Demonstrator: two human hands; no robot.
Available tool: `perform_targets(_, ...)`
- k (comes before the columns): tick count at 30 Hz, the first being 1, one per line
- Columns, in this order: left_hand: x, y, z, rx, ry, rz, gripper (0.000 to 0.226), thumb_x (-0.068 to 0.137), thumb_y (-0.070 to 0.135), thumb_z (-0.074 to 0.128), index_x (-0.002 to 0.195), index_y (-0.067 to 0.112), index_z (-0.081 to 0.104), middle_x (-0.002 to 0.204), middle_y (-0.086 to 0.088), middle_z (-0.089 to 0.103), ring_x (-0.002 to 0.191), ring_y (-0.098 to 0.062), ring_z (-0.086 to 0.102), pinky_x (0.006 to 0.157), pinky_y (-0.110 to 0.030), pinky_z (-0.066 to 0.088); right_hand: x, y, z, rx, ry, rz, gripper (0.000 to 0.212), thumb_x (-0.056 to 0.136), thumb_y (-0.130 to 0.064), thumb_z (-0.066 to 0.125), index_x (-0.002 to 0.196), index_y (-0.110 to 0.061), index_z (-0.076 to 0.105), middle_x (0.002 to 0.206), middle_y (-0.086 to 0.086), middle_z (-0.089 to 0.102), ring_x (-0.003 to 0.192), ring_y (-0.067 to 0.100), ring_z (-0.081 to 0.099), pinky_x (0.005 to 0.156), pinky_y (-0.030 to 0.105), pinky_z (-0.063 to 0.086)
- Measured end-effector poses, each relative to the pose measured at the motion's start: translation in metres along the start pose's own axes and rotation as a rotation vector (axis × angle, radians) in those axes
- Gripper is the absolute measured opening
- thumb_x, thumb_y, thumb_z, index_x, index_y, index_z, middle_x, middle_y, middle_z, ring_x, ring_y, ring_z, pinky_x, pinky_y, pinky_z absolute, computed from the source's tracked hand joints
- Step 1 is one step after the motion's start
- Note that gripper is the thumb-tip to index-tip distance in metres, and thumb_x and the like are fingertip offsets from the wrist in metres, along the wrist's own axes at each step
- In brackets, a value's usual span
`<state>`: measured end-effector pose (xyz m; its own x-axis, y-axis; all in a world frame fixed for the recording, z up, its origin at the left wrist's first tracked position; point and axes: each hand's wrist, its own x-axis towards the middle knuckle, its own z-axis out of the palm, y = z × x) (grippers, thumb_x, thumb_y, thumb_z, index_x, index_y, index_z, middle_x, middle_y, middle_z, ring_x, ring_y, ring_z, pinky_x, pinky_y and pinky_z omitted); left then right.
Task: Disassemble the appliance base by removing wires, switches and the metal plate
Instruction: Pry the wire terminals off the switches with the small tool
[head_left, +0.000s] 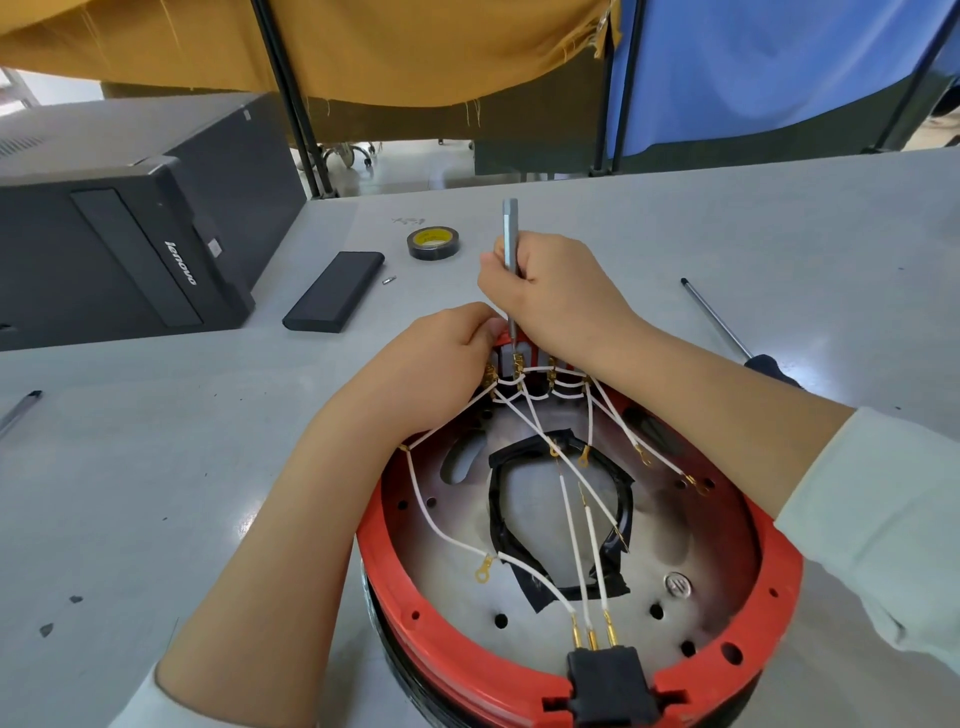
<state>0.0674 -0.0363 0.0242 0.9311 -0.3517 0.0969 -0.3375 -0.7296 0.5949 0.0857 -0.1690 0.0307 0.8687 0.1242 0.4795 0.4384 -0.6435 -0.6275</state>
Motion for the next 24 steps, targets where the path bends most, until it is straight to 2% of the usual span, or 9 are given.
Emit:
perform_targets(6, -0.001, 0.002, -0.001, -0.01, 0.002, 0.0, 0.031, 0.102, 0.027, 0.031, 0.114, 0.017, 0.058, 0.106, -0.006, 0.063, 0.098, -0.021, 0.056, 0.085, -0.032, 0.041, 0.006, -0.004, 0.002, -0.054, -0.094, 0.085, 0.037, 0.089, -0.023, 0.049, 0.054, -0.018, 0.038, 0.053, -0.001, 0.041, 0.051, 0.015, 0.038, 0.055, 0.034, 0.034)
perform_targets(11, -0.001, 0.003, 0.0, 0.003, -0.005, -0.01, 0.031, 0.101, 0.026, 0.031, 0.113, 0.014, 0.057, 0.105, -0.007, 0.062, 0.097, -0.022, 0.055, 0.083, -0.032, 0.041, 0.01, -0.005, 0.002, -0.081, -0.164, 0.107, 0.035, 0.087, -0.023, 0.049, 0.054, -0.017, 0.039, 0.055, 0.003, 0.044, 0.051, 0.018, 0.039, 0.056, 0.036, 0.036)
perform_targets(13, 0.0, 0.002, -0.001, -0.002, -0.007, -0.005, 0.031, 0.101, 0.027, 0.031, 0.11, 0.017, 0.058, 0.101, -0.004, 0.062, 0.094, -0.02, 0.055, 0.079, -0.03, 0.041, 0.006, -0.004, 0.002, -0.055, -0.129, 0.088, 0.037, 0.089, -0.022, 0.049, 0.054, -0.017, 0.038, 0.053, 0.001, 0.043, 0.05, 0.015, 0.039, 0.055, 0.034, 0.036)
perform_targets(16, -0.001, 0.0, -0.001, -0.015, -0.009, -0.004, 0.028, 0.101, 0.03, 0.032, 0.092, 0.024, 0.058, 0.084, 0.004, 0.059, 0.084, -0.016, 0.053, 0.069, -0.027, 0.038, 0.004, -0.003, -0.005, 0.043, 0.003, 0.091, 0.04, 0.093, -0.023, 0.049, 0.055, -0.018, 0.037, 0.05, -0.003, 0.041, 0.043, 0.009, 0.04, 0.048, 0.026, 0.036)
perform_targets(18, -0.001, 0.0, -0.001, -0.028, -0.018, -0.005, 0.027, 0.101, 0.032, 0.033, 0.093, 0.025, 0.058, 0.082, 0.006, 0.059, 0.083, -0.015, 0.053, 0.069, -0.027, 0.037, 0.006, -0.004, -0.015, 0.115, 0.043, 0.132, 0.036, 0.093, -0.023, 0.051, 0.06, -0.017, 0.041, 0.049, -0.002, 0.047, 0.037, 0.005, 0.045, 0.042, 0.017, 0.037)
perform_targets(20, -0.001, -0.001, -0.001, -0.028, -0.023, -0.002, 0.028, 0.101, 0.032, 0.033, 0.097, 0.023, 0.059, 0.087, 0.003, 0.06, 0.084, -0.014, 0.054, 0.07, -0.027, 0.037, 0.005, -0.003, -0.021, 0.139, 0.018, 0.176, 0.028, 0.091, -0.023, 0.055, 0.066, -0.016, 0.045, 0.05, 0.0, 0.053, 0.033, 0.001, 0.047, 0.038, 0.01, 0.036)
perform_targets(22, -0.001, -0.002, -0.001, -0.031, -0.022, 0.008, 0.027, 0.101, 0.032, 0.033, 0.092, 0.026, 0.058, 0.086, 0.005, 0.06, 0.083, -0.012, 0.053, 0.067, -0.024, 0.037, -0.002, 0.0, -0.022, 0.121, 0.018, 0.195, 0.027, 0.087, -0.022, 0.06, 0.067, -0.015, 0.045, 0.051, 0.001, 0.055, 0.034, 0.002, 0.048, 0.039, 0.012, 0.038)
perform_targets(24, -0.001, -0.002, -0.001, -0.024, -0.023, 0.019, 0.027, 0.101, 0.032, 0.033, 0.083, 0.031, 0.053, 0.082, 0.009, 0.058, 0.079, -0.007, 0.052, 0.066, -0.018, 0.036, -0.01, 0.003, -0.02, 0.105, 0.073, 0.181, 0.03, 0.085, -0.02, 0.061, 0.062, -0.012, 0.044, 0.052, 0.006, 0.052, 0.037, 0.007, 0.048, 0.044, 0.02, 0.042)
